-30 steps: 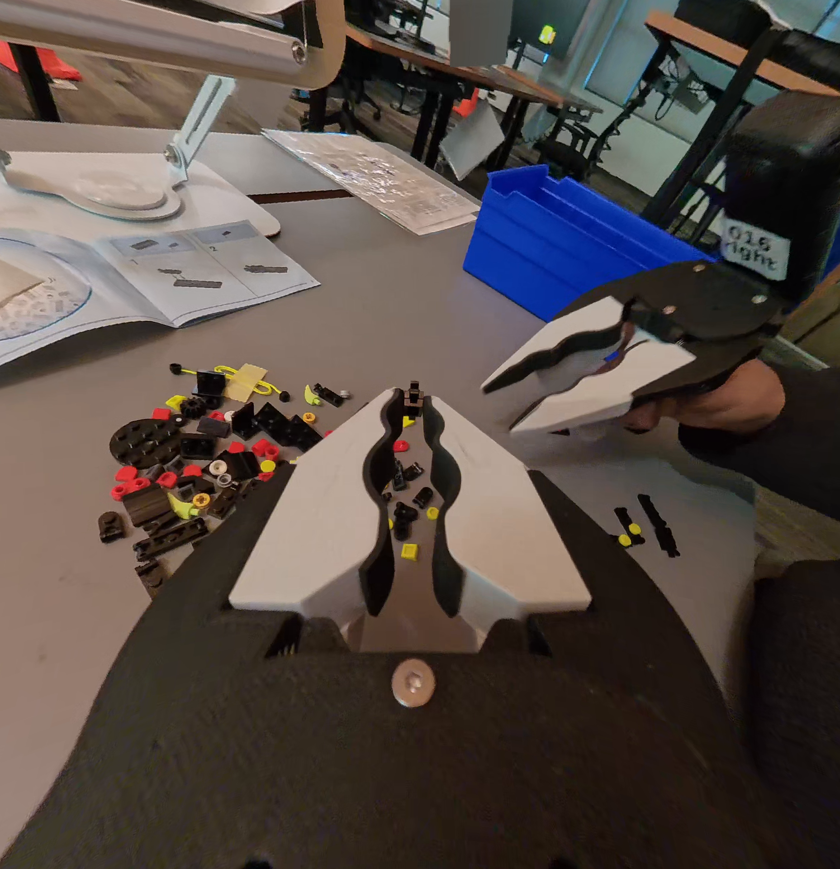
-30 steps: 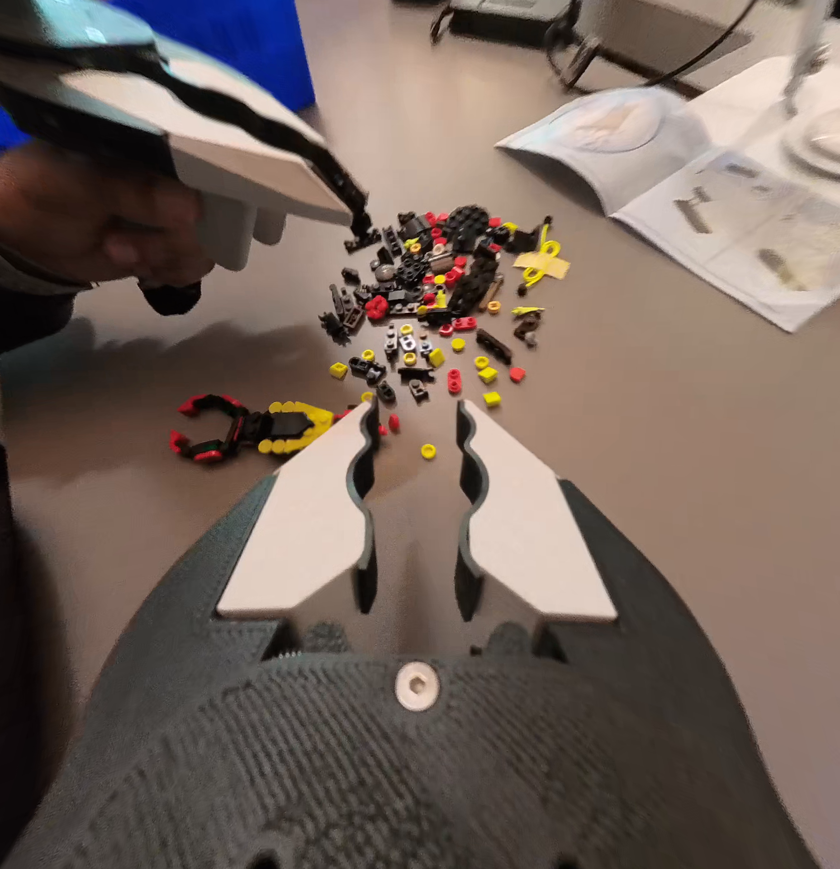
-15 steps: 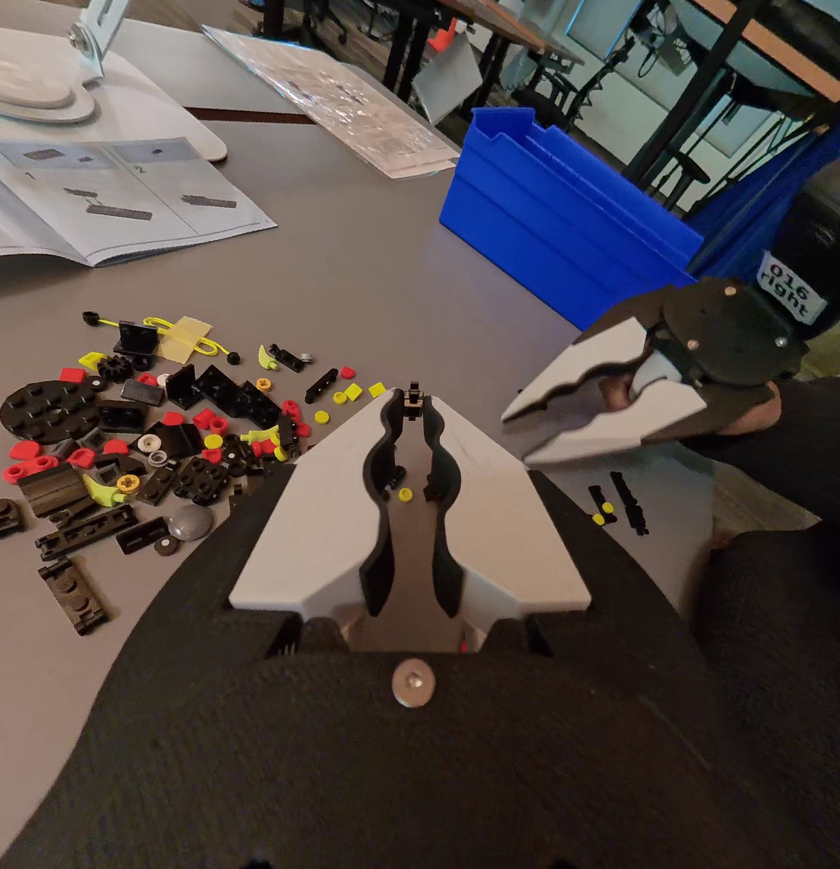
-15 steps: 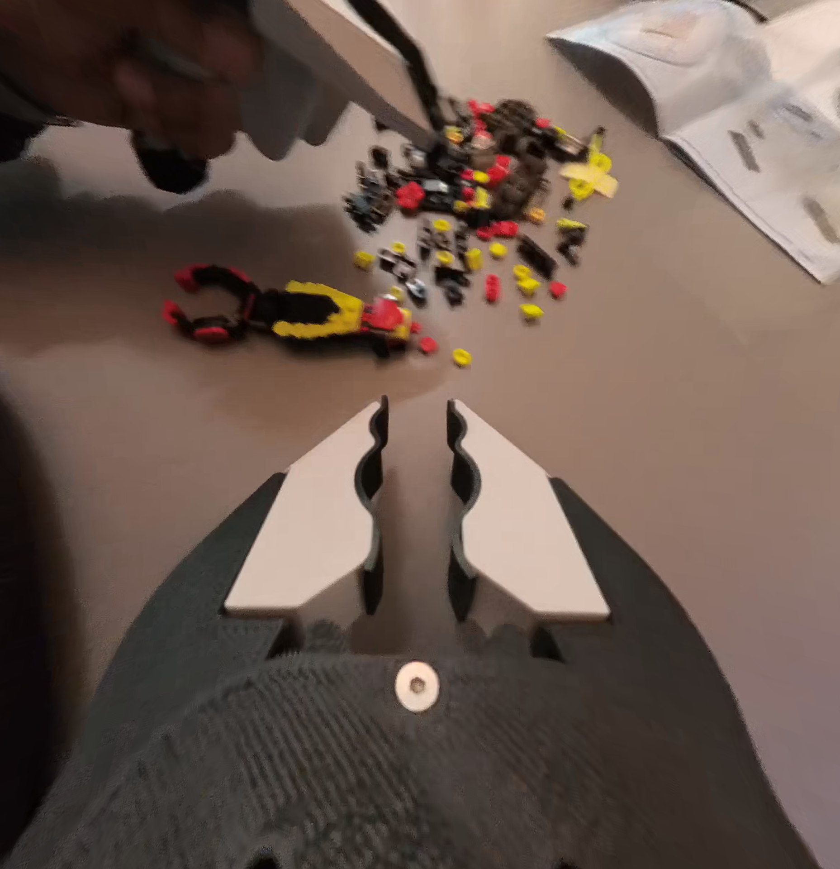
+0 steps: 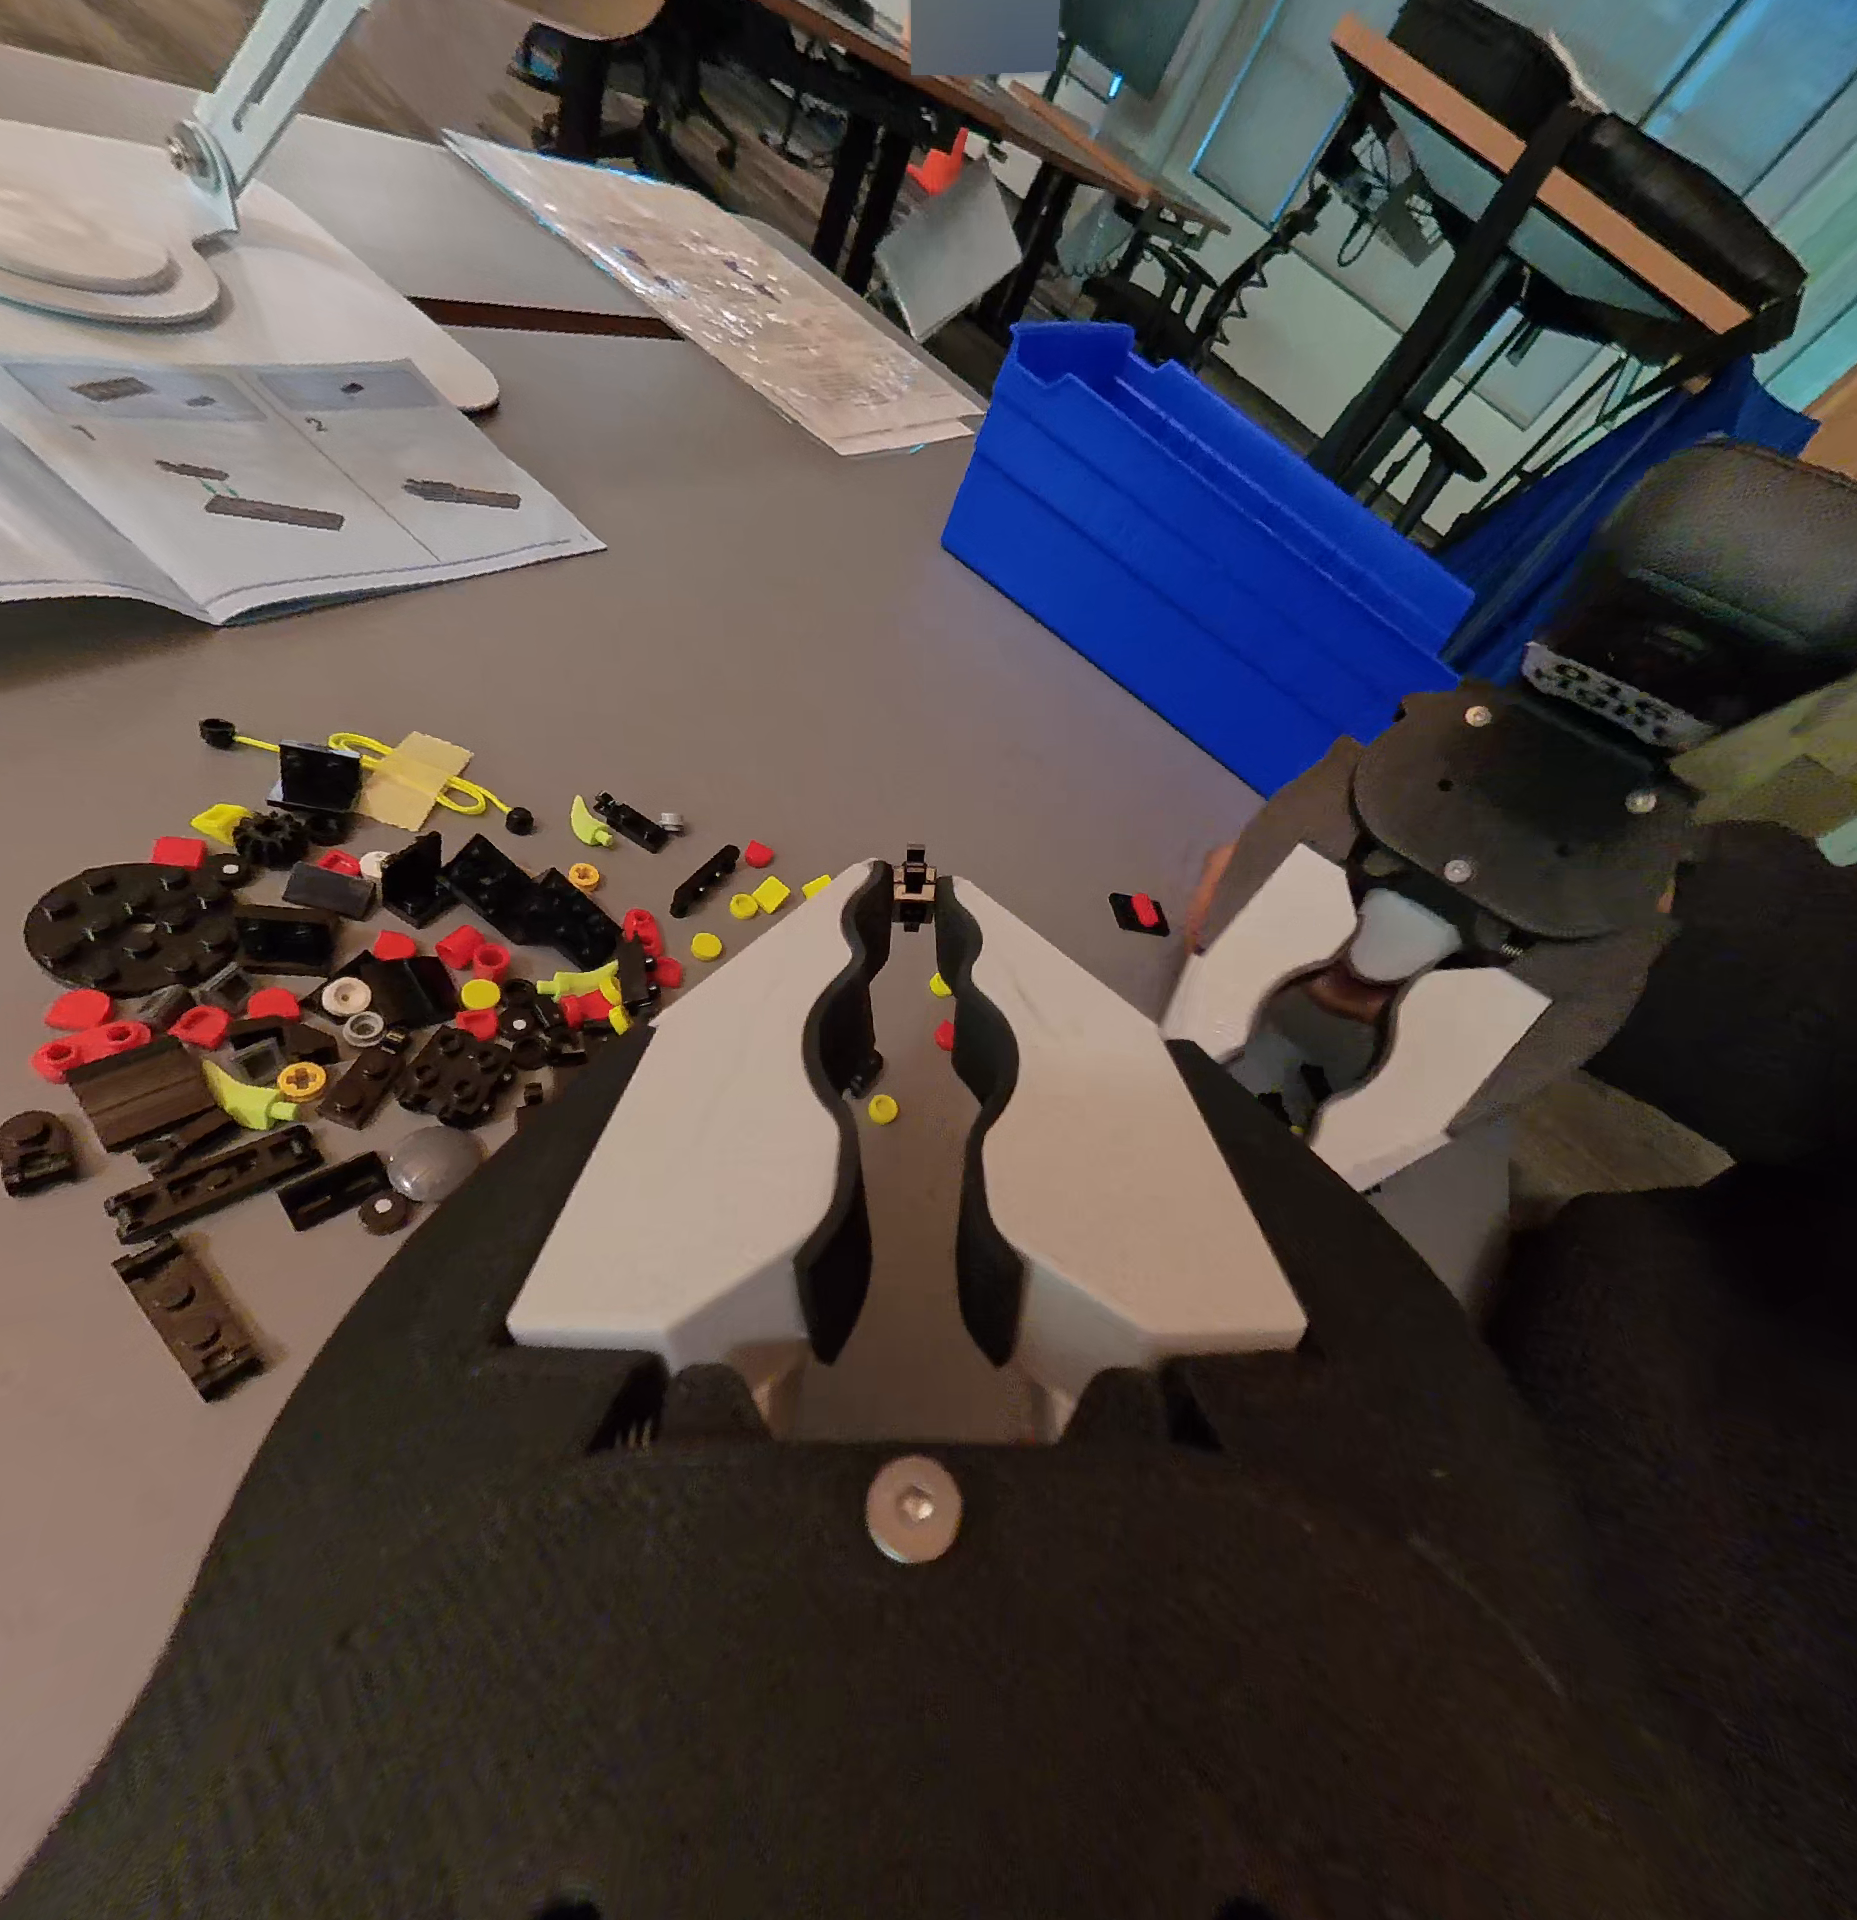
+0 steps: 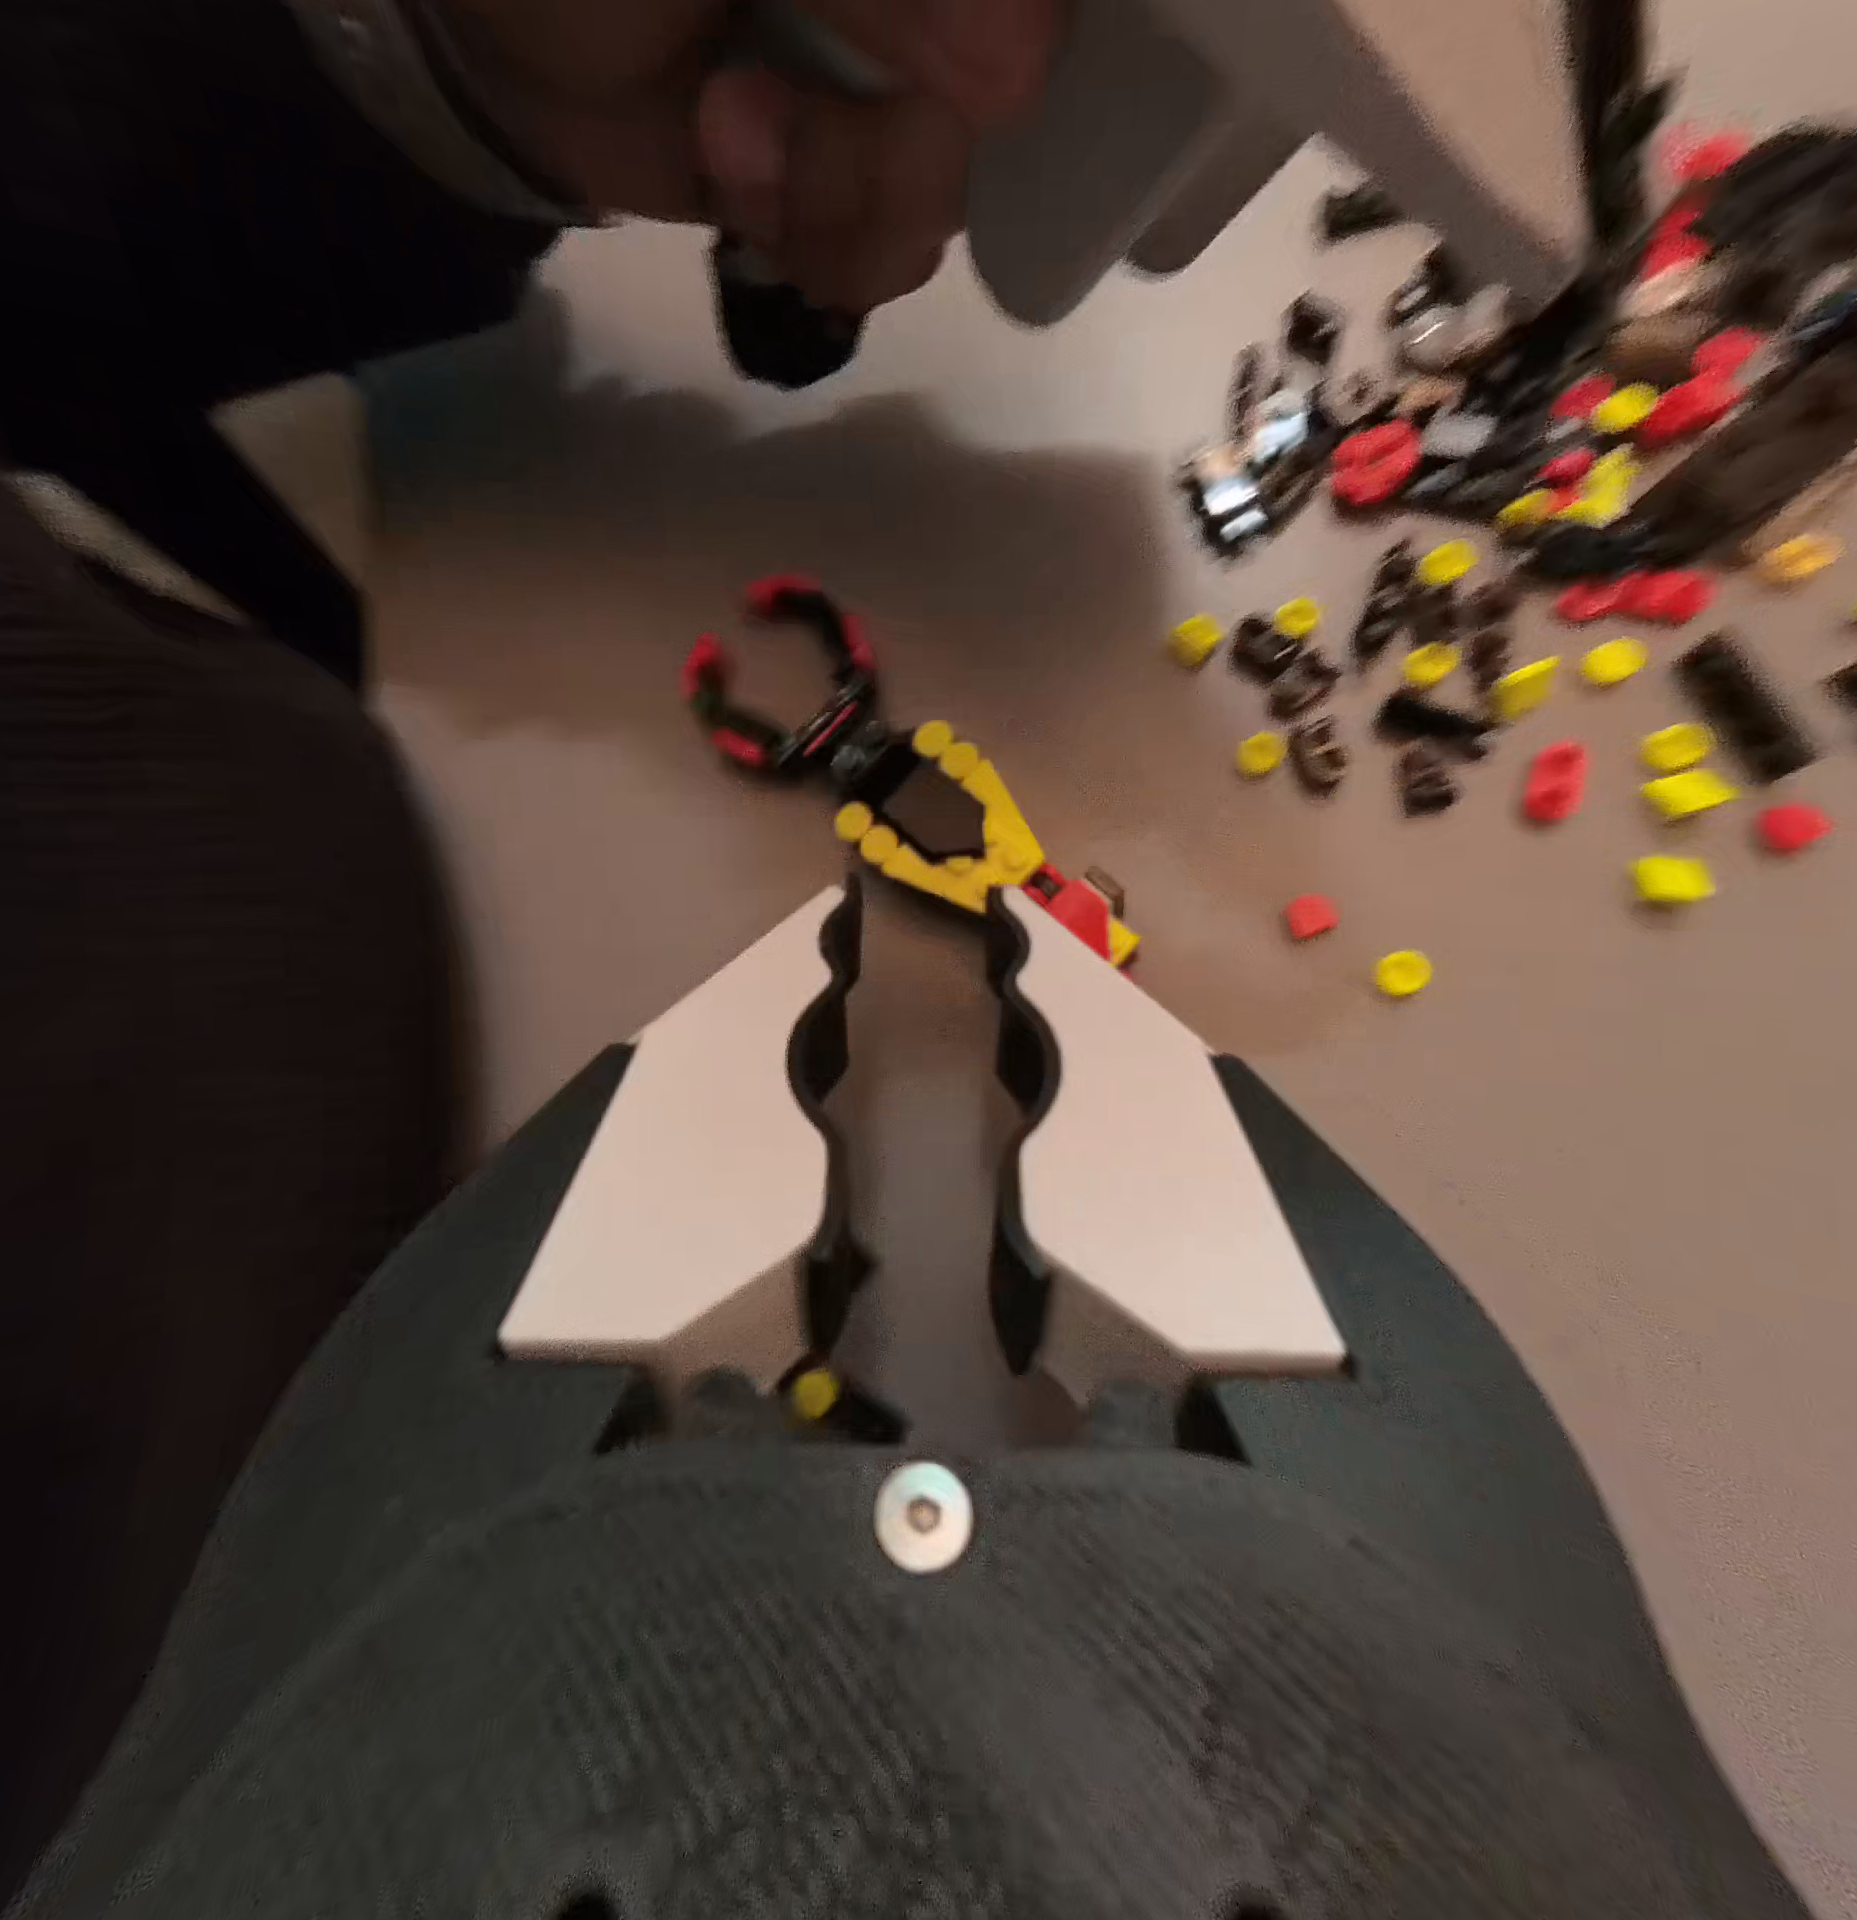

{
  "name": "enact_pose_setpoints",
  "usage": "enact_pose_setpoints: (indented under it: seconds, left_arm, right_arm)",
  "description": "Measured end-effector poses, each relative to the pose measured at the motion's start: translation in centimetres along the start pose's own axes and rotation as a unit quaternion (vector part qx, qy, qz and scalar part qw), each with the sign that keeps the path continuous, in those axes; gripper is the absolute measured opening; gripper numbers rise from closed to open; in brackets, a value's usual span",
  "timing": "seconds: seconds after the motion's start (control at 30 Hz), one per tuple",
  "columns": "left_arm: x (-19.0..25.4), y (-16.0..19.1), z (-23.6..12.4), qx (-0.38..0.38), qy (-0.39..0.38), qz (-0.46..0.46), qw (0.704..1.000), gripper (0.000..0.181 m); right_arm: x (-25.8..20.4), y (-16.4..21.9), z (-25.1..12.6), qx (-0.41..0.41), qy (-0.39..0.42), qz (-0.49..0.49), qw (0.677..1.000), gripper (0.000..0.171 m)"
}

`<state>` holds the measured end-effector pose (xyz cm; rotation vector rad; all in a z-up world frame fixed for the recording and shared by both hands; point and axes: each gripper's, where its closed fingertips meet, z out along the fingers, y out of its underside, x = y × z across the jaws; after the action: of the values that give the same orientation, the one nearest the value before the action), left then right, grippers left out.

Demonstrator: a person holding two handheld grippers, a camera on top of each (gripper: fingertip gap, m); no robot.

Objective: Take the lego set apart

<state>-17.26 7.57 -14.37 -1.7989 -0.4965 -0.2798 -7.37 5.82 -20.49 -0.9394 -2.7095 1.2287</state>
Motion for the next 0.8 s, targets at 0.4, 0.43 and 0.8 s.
enact_pose_setpoints:
  seconds: [0.4,0.43,0.8]
  left_arm:
    - [-3.5,-6.2,-5.2,0.188,-0.114,0.010,0.976,0.006]
    - [-3.8,-6.5,-5.7,0.198,-0.124,0.012,0.972,0.006]
    - [-2.6,-6.1,-5.0,0.180,-0.124,0.063,0.974,0.006]
  right_arm:
    - [7.4,1.9,-1.5,-0.020,0.105,0.050,0.993,0.014]
    - [7.7,1.3,-1.0,-0.012,0.111,0.040,0.993,0.011]
    - [9.9,-3.0,-0.9,0.039,0.088,-0.026,0.995,0.017]
